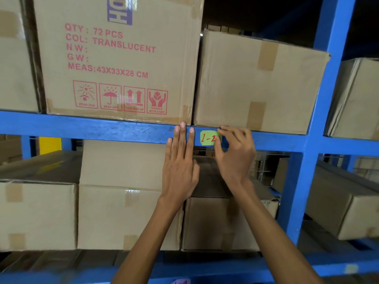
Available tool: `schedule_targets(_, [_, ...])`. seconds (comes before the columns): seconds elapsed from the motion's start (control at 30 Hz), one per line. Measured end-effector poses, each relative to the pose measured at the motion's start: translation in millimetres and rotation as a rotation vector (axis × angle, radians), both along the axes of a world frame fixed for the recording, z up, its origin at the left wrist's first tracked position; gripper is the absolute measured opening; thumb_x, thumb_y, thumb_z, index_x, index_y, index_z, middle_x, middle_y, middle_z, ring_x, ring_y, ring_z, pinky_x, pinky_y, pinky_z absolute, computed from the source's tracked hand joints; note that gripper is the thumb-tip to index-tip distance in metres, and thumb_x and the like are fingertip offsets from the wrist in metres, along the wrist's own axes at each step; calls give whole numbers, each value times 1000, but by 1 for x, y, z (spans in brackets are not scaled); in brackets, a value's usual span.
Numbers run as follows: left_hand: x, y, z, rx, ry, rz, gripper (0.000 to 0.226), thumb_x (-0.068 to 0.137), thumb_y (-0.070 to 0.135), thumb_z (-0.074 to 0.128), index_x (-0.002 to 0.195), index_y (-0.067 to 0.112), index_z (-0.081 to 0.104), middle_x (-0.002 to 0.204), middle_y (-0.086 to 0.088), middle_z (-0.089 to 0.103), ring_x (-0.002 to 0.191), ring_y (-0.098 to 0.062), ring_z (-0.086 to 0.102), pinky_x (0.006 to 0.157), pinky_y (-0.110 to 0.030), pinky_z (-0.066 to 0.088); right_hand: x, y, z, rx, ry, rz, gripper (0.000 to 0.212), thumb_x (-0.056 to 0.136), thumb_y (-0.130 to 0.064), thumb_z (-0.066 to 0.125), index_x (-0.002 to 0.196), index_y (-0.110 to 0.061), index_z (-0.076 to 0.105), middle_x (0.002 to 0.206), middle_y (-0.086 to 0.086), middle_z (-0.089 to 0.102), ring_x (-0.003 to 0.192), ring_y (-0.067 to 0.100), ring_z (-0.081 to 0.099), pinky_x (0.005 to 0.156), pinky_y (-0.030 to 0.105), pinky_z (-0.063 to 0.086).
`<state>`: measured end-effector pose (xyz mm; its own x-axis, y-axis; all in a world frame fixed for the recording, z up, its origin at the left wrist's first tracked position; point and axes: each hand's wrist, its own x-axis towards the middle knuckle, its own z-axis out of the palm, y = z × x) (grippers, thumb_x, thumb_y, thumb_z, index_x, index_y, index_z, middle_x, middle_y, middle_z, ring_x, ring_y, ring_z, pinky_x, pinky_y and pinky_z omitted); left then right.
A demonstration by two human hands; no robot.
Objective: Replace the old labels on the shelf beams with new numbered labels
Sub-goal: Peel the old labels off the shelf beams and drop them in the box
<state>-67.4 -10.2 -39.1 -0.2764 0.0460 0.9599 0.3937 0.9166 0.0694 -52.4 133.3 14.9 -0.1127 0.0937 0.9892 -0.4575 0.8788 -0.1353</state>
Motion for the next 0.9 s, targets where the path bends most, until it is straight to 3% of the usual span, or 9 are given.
schedule_targets(0.37, [1,2,1,1,-11,-3,97,82,11,58,164,6,8,173,-17,1,161,-30,-2,130,-50,10,10,-2,-1,105,-124,-58,12,93,-22,56,98,-12,61,118,8,59,110,24,53,84,40,44])
schedule_targets(0.53, [4,16,1,40,-45,40,97,81,18,57,164,4,7,172,-20,1,161,-34,-2,130,-53,8,27,3,-7,105,-231,76,9,91,-23,55,93,-14,57,97,4,60,94,27,56,83,41,37])
schedule_targets(0.67, [1,27,1,119,-41,19,98,78,15,54,163,2,8,172,-22,2,160,-36,-2,130,-53,6,39,22,-3,40,-220,157,10,87,-25,61,86,-16,57,84,-3,62,80,17,57,80,39,42])
schedule_targets(0.8, [-1,55,-4,115,-43,-26,98,79,16,54,164,4,6,171,-25,-1,160,-37,-5,129,-54,9,44,51,3,-132,-183,196,33,88,-40,74,75,-16,56,66,-5,61,61,10,56,62,20,45])
schedule_targets(0.9, [-2,85,-7,95,-56,-47,95,82,19,51,164,5,5,171,-26,-3,160,-38,-6,130,-53,6,45,79,3,-195,-195,218,35,85,-43,73,75,-12,58,66,-3,62,61,14,59,64,30,53])
